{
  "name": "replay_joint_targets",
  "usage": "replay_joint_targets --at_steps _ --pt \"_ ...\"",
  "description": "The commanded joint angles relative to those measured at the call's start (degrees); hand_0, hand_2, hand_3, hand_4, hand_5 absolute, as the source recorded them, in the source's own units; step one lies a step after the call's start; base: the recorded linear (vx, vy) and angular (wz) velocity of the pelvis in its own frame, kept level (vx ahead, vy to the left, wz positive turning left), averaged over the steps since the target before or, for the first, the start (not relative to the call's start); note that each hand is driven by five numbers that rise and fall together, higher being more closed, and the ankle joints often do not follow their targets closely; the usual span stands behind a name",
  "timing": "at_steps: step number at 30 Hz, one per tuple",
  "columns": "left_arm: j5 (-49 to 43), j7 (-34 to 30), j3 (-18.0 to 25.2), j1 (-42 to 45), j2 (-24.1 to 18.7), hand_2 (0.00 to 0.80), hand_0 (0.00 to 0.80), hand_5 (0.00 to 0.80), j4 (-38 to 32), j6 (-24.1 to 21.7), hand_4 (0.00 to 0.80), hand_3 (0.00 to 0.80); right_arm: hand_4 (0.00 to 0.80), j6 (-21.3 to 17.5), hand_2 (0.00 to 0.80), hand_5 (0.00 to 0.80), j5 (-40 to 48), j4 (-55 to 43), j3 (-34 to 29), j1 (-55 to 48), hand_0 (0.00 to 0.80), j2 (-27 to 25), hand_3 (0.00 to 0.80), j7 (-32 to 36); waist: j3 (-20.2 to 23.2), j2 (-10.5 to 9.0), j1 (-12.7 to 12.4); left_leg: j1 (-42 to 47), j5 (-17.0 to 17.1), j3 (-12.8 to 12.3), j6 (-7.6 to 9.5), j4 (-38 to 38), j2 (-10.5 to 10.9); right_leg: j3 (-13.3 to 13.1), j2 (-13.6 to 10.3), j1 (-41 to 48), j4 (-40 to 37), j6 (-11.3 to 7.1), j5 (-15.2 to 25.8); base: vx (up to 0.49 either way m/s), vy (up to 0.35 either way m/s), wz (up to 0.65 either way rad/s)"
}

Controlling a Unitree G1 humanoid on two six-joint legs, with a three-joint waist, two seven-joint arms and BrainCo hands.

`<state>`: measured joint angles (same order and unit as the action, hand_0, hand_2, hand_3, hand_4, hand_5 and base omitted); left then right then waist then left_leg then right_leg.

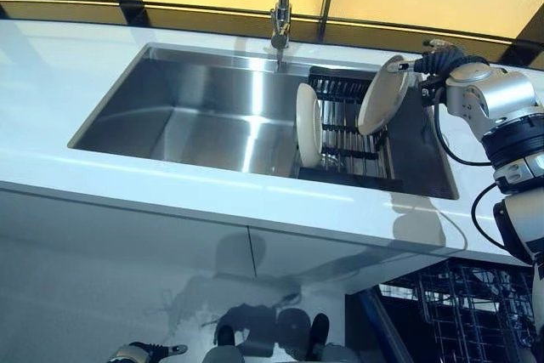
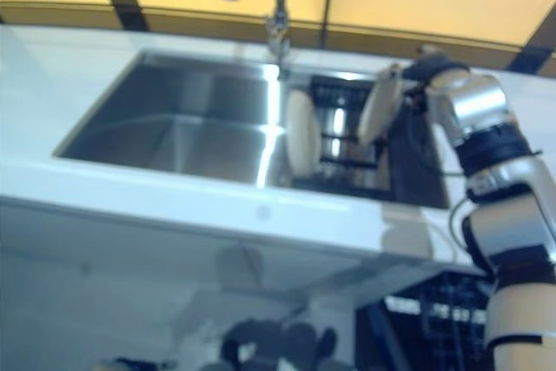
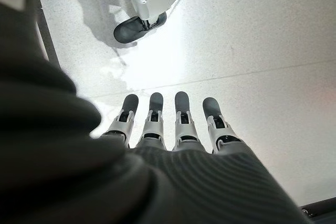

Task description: Take plates into dishwasher

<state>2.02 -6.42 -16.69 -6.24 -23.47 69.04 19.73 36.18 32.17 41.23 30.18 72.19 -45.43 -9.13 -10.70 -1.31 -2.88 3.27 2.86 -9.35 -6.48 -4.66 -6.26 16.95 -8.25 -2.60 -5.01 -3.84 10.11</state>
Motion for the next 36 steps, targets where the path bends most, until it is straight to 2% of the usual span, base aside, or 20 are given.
replay_joint_targets --at_steps 1,36 --pt "2.07 1.08 -2.02 -3.85 -1.97 0.000 0.000 0.000 2.68 0.39 0.000 0.000 0.000 -2.78 0.000 0.000 -2.08 0.95 2.83 5.59 0.000 -1.45 0.000 -0.96 -2.14 -1.91 -1.78 -4.39 2.41 1.60 -0.62 -0.34 -0.02 -1.57 -2.02 5.16 0.01 -4.95 -5.72 0.000 0.000 0.00" --pt "4.37 1.52 -2.73 -5.37 -1.76 0.000 0.000 0.000 2.11 1.12 0.000 0.000 0.000 -0.38 0.000 0.000 -1.42 2.08 2.24 4.54 0.000 -1.46 0.000 -1.99 -3.74 -1.65 -1.00 -5.52 2.84 1.07 -0.76 -0.34 0.10 -2.02 -2.04 3.34 0.01 -5.09 -4.87 0.000 0.000 0.00"
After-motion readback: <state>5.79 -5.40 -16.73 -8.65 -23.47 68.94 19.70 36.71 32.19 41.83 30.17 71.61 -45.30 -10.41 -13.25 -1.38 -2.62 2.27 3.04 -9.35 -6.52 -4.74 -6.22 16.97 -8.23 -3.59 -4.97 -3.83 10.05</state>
